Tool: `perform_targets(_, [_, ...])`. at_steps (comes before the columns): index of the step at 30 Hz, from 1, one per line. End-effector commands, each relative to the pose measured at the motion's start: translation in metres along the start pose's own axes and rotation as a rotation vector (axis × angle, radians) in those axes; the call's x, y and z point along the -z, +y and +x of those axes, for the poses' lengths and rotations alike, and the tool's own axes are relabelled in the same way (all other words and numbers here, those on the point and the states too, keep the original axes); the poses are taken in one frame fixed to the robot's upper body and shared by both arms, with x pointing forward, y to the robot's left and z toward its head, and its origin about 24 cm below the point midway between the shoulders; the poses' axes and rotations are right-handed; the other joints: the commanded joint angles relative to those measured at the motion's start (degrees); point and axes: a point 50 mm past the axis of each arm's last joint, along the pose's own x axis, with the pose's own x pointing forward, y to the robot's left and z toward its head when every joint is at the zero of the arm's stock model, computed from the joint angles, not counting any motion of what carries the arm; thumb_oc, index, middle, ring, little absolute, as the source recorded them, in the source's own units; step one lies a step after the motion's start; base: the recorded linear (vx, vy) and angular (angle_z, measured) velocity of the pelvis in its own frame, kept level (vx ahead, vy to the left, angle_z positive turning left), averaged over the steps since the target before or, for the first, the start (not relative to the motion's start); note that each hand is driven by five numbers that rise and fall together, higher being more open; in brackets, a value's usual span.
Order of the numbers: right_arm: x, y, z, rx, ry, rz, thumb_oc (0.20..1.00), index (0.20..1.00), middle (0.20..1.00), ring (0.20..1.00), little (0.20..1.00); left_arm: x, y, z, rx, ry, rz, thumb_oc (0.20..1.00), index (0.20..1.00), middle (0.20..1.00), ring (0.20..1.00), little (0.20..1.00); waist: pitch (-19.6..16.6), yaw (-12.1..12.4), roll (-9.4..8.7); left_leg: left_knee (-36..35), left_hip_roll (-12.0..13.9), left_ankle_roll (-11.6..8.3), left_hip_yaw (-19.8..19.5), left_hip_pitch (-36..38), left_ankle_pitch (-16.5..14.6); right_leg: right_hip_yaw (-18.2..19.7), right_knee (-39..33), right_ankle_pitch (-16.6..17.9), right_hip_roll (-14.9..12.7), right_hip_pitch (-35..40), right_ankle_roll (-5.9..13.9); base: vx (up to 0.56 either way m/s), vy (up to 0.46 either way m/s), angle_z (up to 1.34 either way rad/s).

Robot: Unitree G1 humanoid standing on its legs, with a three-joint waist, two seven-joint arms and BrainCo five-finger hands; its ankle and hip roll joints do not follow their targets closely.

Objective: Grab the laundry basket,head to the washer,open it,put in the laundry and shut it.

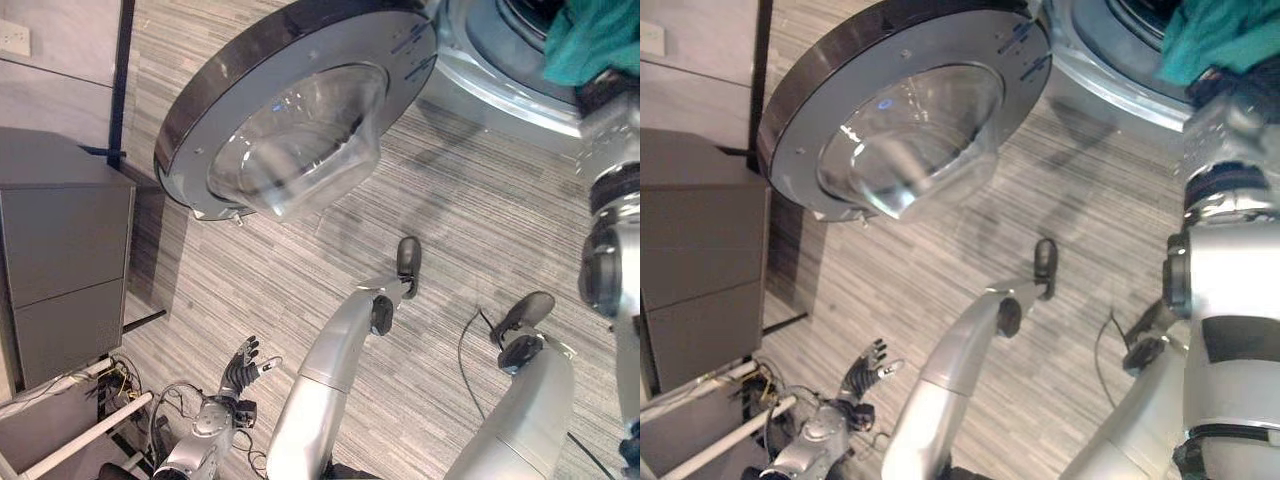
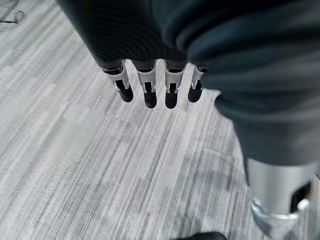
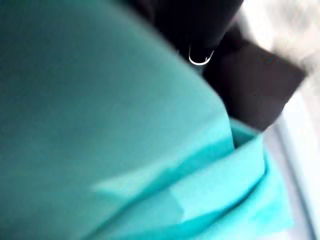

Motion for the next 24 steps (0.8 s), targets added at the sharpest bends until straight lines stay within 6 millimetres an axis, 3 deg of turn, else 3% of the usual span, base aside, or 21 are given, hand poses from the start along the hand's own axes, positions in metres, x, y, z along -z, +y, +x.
perform_targets(1, [-0.029, 0.017, -0.006, -0.117, -0.174, 0.047, 1.0, 1.0, 1.0, 1.0, 1.0, 0.011, 0.018, 0.001, -0.076, 0.056, 0.012, 1.0, 1.0, 1.0, 1.0, 1.0, 2.4, 1.4, 0.31, 4.0, 1.8, -5.29, -2.0, 1.8, -5.9, 1.7, -9.1, 8.6, 0.7, 3.3, 0.49, -0.04, -0.022, -0.1])
perform_targets(2, [-0.024, 0.029, -0.014, -0.169, -0.185, 0.081, 1.0, 1.0, 1.0, 1.0, 1.0, 0.015, 0.017, 0.001, -0.085, 0.072, 0.004, 1.0, 1.0, 1.0, 1.0, 1.0, 2.6, 0.8, 0.03, 3.5, 2.3, -5.33, -1.9, 2.8, -5.7, 1.8, -9.6, 8.9, 1.0, 4.0, 0.4, -0.04, -0.006, -0.14])
perform_targets(4, [-0.02, 0.032, -0.018, -0.176, -0.189, 0.109, 1.0, 1.0, 1.0, 1.0, 1.0, 0.017, 0.017, 0.002, -0.087, 0.079, 0.004, 1.0, 1.0, 1.0, 1.0, 1.0, 2.9, 0.4, -0.27, 2.9, 2.5, -5.42, -1.9, 3.7, -5.3, 1.8, -10.4, 9.1, 1.4, 4.9, 0.32, -0.06, -0.047, -0.18])
perform_targets(6, [-0.015, 0.033, -0.019, -0.152, -0.166, 0.164, 1.0, 1.0, 1.0, 1.0, 1.0, 0.022, 0.014, 0.002, -0.087, 0.101, -0.001, 1.0, 1.0, 1.0, 1.0, 1.0, 3.0, 0.0, -0.38, 1.7, 2.8, -5.58, -1.8, 5.0, -4.7, 1.8, -12.0, 9.6, 2.0, 6.3, 0.25, -0.08, -0.063, -0.16])
perform_targets(8, [-0.023, 0.025, -0.01, -0.102, -0.152, 0.07, 1.0, 1.0, 1.0, 1.0, 1.0, 0.02, 0.017, 0.003, -0.084, 0.102, 0.009, 1.0, 1.0, 1.0, 1.0, 1.0, 3.0, 0.2, -0.61, -0.2, 2.9, -5.97, -1.8, 5.7, -3.7, 1.0, -15.1, 10.6, 2.1, 7.8, 0.47, -0.06, -0.033, -0.1])
perform_targets(10, [-0.054, 0.04, -0.013, -0.127, -0.217, 0.124, 1.0, 1.0, 1.0, 1.0, 1.0, 0.017, 0.018, 0.004, -0.073, 0.09, 0.023, 1.0, 1.0, 1.0, 1.0, 1.0, 2.8, 0.8, -0.46, -1.3, 2.8, -6.06, -1.8, 5.4, -2.7, 0.3, -16.2, 11.4, 2.0, 7.7, 0.91, -0.05, -0.022, -0.03])
perform_targets(11, [-0.088, 0.064, -0.029, -0.228, -0.308, 0.334, 1.0, 1.0, 1.0, 1.0, 1.0, 0.017, 0.016, 0.004, -0.072, 0.091, 0.026, 1.0, 1.0, 1.0, 1.0, 1.0, 2.4, 1.5, -0.16, -1.7, 2.8, -6.12, -1.6, 5.4, -2.3, 0.2, -16.1, 11.6, 2.0, 7.5, 1.16, -0.07, -0.043, -0.03])
perform_targets(12, [-0.106, 0.065, -0.035, -0.264, -0.408, 0.325, 1.0, 1.0, 1.0, 1.0, 1.0, 0.02, 0.018, 0.003, -0.076, 0.105, 0.038, 1.0, 1.0, 1.0, 1.0, 1.0, 2.0, 2.1, -0.04, -2.5, 2.7, -6.12, -1.8, 5.3, -2.0, 0.6, -15.6, 11.6, 1.8, 6.8, 1.33, -0.05, -0.037, -0.01])
perform_targets(13, [-0.106, 0.065, -0.035, -0.263, -0.41, 0.321, 1.0, 1.0, 1.0, 1.0, 1.0, 0.021, 0.017, 0.002, -0.073, 0.105, 0.038, 1.0, 1.0, 1.0, 1.0, 1.0, 1.9, 2.2, 0.03, -2.6, 2.6, -6.11, -1.8, 5.3, -2.0, 0.6, -15.6, 11.6, 1.8, 6.6, 1.34, -0.06, 0.028, 0.03])
perform_targets(14, [-0.084, 0.033, -0.005, -0.127, -0.335, -0.274, 1.0, 1.0, 1.0, 1.0, 1.0, 0.025, 0.03, -0.003, -0.087, 0.129, 0.059, 1.0, 1.0, 1.0, 1.0, 1.0, 1.3, 2.5, -0.72, -2.7, 2.8, -6.2, -1.8, 5.2, -2.0, 1.2, -14.5, 11.6, 1.5, 5.5, 1.17, -0.05, 0.043, 0.11])
perform_targets(16, [-0.088, 0.029, -0.002, -0.093, -0.299, -0.297, 1.0, 1.0, 1.0, 1.0, 1.0, 0.024, 0.029, -0.002, -0.083, 0.121, 0.062, 1.0, 1.0, 1.0, 1.0, 1.0, 1.7, 2.1, -0.41, -2.7, 2.8, -6.09, -1.7, 4.8, -1.7, 1.2, -14.5, 11.9, 1.5, 5.1, 0.93, -0.04, 0.026, 0.2])
perform_targets(17, [-0.074, 0.026, 0.0, -0.071, -0.178, -0.226, 1.0, 1.0, 1.0, 1.0, 1.0, 0.021, 0.028, -0.002, -0.079, 0.11, 0.056, 1.0, 1.0, 1.0, 1.0, 1.0, 1.6, 1.5, -0.56, -2.8, 2.9, -6.02, -1.7, 4.8, -1.8, 1.0, -14.7, 12.1, 1.6, 5.0, 0.75, 0.0, 0.009, 0.22])
perform_targets(18, [-0.072, 0.027, 0.0, -0.073, -0.175, -0.221, 1.0, 1.0, 1.0, 1.0, 1.0, 0.022, 0.03, -0.002, -0.083, 0.111, 0.055, 1.0, 1.0, 1.0, 1.0, 1.0, 1.6, 1.3, -0.76, -2.8, 2.9, -6.02, -1.7, 4.8, -1.8, 1.0, -14.8, 12.2, 1.6, 5.1, 0.74, -0.01, 0.022, 0.17])
perform_targets(19, [-0.067, 0.04, -0.006, -0.145, -0.182, -0.19, 1.0, 1.0, 1.0, 1.0, 1.0, 0.025, 0.028, -0.002, -0.098, 0.123, 0.041, 1.0, 1.0, 1.0, 1.0, 1.0, 1.6, 1.1, -1.1, -2.9, 3.0, -6.11, -1.5, 4.9, -1.7, 1.0, -15.3, 12.5, 1.6, 5.2, 0.73, 0.0, 0.0, 0.0])
perform_targets(21, [-0.052, 0.023, 0.002, -0.132, -0.152, -0.453, 1.0, 1.0, 1.0, 1.0, 1.0, 0.021, 0.029, -0.001, -0.102, 0.11, 0.017, 1.0, 1.0, 1.0, 1.0, 1.0, 1.9, 0.9, -2.37, -3.6, 2.9, -6.24, -1.5, 4.9, -1.3, 0.7, -16.9, 13.2, 1.7, 5.8, 0.73, -0.04, 0.007, -0.06])
perform_targets(24, [-0.056, 0.016, 0.005, -0.115, -0.129, -0.548, 1.0, 1.0, 1.0, 1.0, 1.0, 0.012, 0.027, 0.001, -0.078, 0.073, 0.004, 1.0, 1.0, 1.0, 1.0, 1.0, 2.3, 0.8, -2.39, -3.6, 3.0, -6.24, -1.5, 5.0, -1.3, 0.1, -17.3, 13.4, 1.6, 6.4, 0.54, -0.02, -0.009, -0.06])
